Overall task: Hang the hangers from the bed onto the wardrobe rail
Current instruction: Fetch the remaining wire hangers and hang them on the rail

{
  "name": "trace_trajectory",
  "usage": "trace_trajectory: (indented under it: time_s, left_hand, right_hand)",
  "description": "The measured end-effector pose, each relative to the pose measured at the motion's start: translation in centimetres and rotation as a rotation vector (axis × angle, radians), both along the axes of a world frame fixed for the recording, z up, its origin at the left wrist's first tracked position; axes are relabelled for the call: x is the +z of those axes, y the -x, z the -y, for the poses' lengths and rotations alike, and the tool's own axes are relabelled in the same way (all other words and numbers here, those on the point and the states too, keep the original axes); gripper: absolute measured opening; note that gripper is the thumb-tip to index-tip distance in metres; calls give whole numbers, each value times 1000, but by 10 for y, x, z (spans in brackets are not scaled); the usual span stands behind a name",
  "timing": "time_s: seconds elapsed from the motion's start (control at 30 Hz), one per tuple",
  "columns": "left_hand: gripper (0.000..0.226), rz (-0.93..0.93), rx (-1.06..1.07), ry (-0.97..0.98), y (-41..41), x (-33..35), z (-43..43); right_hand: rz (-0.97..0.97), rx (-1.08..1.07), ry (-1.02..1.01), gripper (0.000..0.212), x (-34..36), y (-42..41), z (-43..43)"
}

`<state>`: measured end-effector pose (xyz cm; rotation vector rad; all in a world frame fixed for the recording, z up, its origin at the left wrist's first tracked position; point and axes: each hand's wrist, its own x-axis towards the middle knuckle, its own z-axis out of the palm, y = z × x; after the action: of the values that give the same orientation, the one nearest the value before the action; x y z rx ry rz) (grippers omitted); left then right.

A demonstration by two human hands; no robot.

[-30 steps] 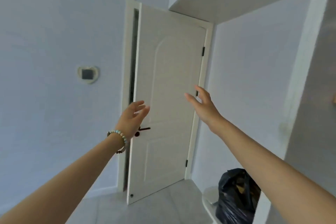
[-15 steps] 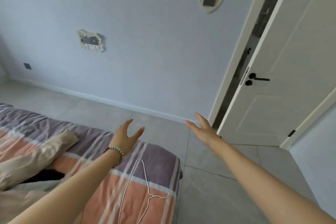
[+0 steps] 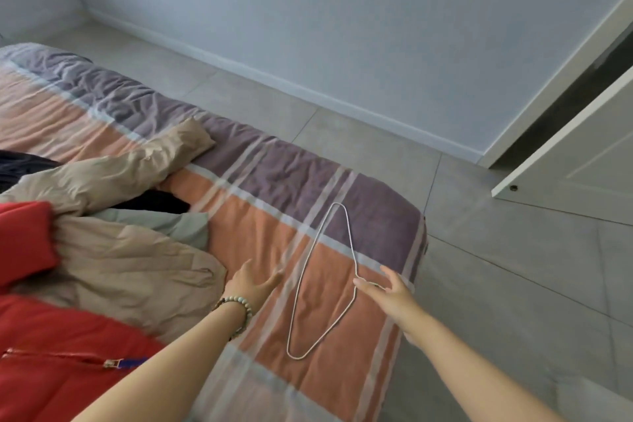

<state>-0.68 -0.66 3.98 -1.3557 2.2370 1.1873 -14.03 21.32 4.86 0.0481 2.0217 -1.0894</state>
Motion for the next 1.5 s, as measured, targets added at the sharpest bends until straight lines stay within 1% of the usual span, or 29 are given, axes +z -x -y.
trace_trajectory:
  time_s: [0.07, 0.13, 0.2, 0.27, 0.4, 0.47, 0.57, 0.63, 0.7, 0.73, 0.8, 0.83, 0.87, 1.0, 1.1, 1.2, 1.33, 1.5]
  left_hand:
    - [91, 22, 4, -52, -2, -27, -7]
    - [90, 40, 11, -96, -2, -51, -16]
    - [85, 59, 14, -143, 0, -72, -25]
    - [79, 68, 41, -203, 1, -90, -35]
    - [71, 54, 116, -272, 5, -119, -52]
    - [58, 49, 158, -257, 5, -127, -56]
    - [40, 31, 238, -247, 1, -141, -61]
    - [34, -32, 301, -268, -3, -145, -67]
    - [27, -125, 365, -316, -4, -140, -72]
    - [22, -167, 365, -316, -3, -136, -74]
    - [17, -227, 310, -266, 4, -126, -73]
    - [16, -255, 292, -248, 9, -119, -72]
    - [16, -281, 287, -246, 15, -111, -71]
    - [16, -434, 252, -245, 40, -61, -75]
    - [13, -581, 202, -227, 67, -1, -88]
    - [13, -737, 137, -274, 104, 73, -113]
    - [17, -932, 45, -440, 155, 184, -172]
    - [25, -1088, -204, -687, 183, 326, -276]
  right_hand:
    - [54, -43, -15, 82, -29, -8, -5]
    - [114, -84, -13, 86, -57, -17, -12]
    - [175, -136, -1, 90, -81, -25, -19]
    - [243, -184, 27, 87, -103, -32, -23]
    - [343, -253, 58, 72, -132, -46, -20]
    - [347, -257, 53, 63, -139, -51, -13]
    - [328, -252, 36, 59, -150, -58, 2]
    - [358, -311, 78, 57, -153, -61, 11]
    - [430, -431, 166, 53, -151, -60, 19]
    - [460, -481, 220, 47, -147, -58, 22]
    - [471, -514, 295, 25, -136, -52, 24]
    - [458, -516, 318, 18, -128, -49, 25]
    - [437, -520, 346, 15, -118, -45, 24]
    - [347, -524, 459, 16, -66, -23, 14]
    - [233, -537, 535, 19, -6, -1, -2]
    - [92, -597, 610, 18, 73, 24, -30]
    - [-153, -637, 638, 17, 192, 53, -95]
    - [-519, -715, 573, 10, 341, 47, -207]
